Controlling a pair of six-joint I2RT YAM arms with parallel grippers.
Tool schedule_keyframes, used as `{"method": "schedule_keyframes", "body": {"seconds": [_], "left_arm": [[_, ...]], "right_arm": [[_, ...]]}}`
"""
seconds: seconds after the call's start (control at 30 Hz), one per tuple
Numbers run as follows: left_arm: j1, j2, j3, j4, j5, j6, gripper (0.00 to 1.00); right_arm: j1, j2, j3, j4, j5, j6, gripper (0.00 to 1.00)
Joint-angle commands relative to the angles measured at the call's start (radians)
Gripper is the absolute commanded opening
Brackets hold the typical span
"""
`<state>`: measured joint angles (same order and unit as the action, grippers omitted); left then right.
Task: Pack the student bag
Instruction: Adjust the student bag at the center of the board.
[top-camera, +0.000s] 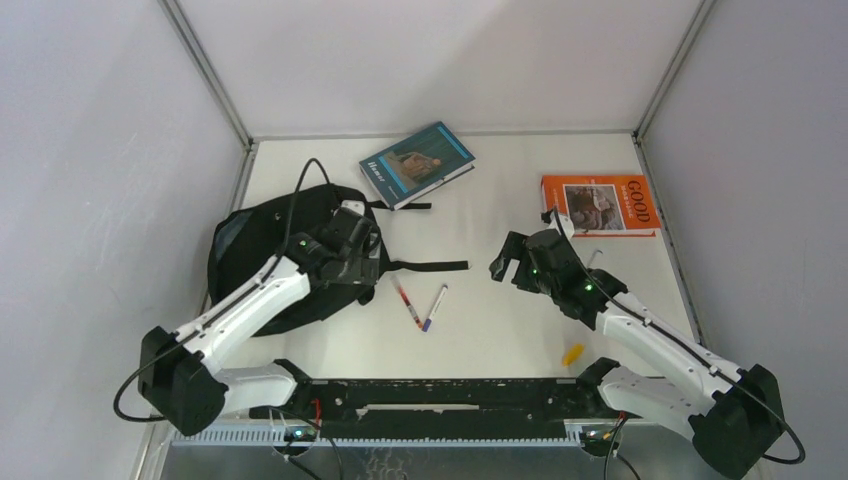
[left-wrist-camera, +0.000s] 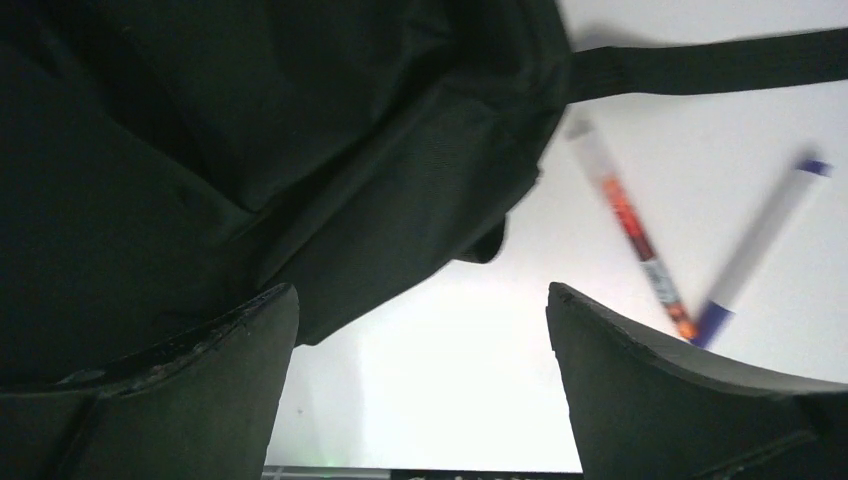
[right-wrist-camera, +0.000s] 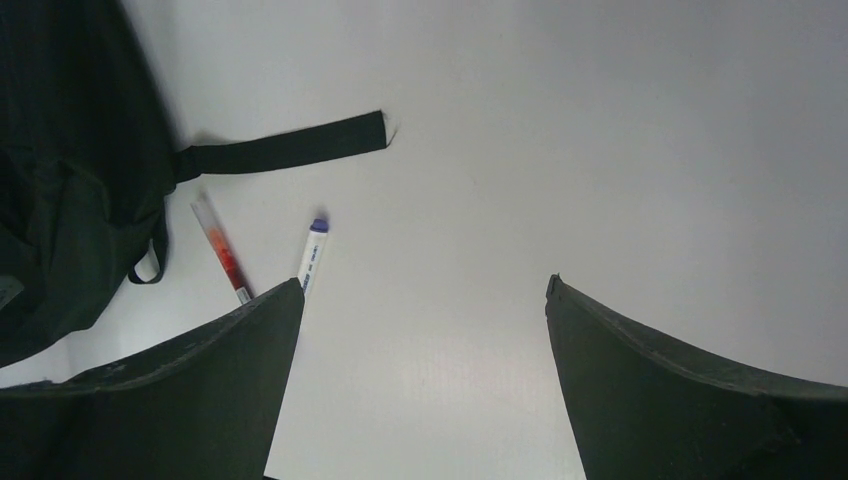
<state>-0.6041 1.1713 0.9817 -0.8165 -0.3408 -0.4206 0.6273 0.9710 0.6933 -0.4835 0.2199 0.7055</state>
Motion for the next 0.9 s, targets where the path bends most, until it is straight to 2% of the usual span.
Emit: {"method": "schedule_keyframes", "body": {"seconds": [0.0, 0.1, 0.27, 0.43, 0.5, 0.57, 0.73, 0.8, 0.87], "left_arm": [[0.006, 0.037, 0.072, -0.055, -0.171, -0.032, 0.97], [0.007, 0.106, 0.093, -0.026, -0.179, -0.033, 0.96], [0.007, 0.233, 0.199, 0.055, -0.117, -0.059, 1.00], [0.019, 0.426, 0.338, 0.037, -0.223, -0.137, 1.00], [0.043, 0.497, 0.364, 0.050, -0.226, -0.165, 0.99], [0.072, 0.554, 0.387, 0.058, -0.216, -0.192, 0.93], [0.096, 0.626, 0.419, 0.069, -0.245, -0.214, 0.69], [0.110, 0.650, 0.424, 0.067, -0.237, -0.224, 0.55], [0.129, 0.662, 0.426, 0.071, -0.224, -0.234, 0.35]], "right_arm": [[0.012, -0.013, 0.045, 0.004, 0.016, 0.037, 0.99], [0.014, -0.019, 0.045, -0.008, 0.027, 0.038, 0.99], [0.019, -0.019, 0.045, -0.012, 0.027, 0.041, 0.99], [0.030, -0.023, 0.045, -0.020, 0.025, 0.046, 0.99], [0.031, -0.029, 0.045, -0.023, 0.018, 0.041, 0.99], [0.031, -0.037, 0.045, -0.039, 0.034, 0.039, 0.99], [0.026, -0.071, 0.045, -0.063, 0.055, 0.035, 1.00], [0.026, -0.075, 0.045, -0.062, 0.056, 0.035, 1.00], [0.025, -0.079, 0.045, -0.063, 0.058, 0.038, 1.00]]}}
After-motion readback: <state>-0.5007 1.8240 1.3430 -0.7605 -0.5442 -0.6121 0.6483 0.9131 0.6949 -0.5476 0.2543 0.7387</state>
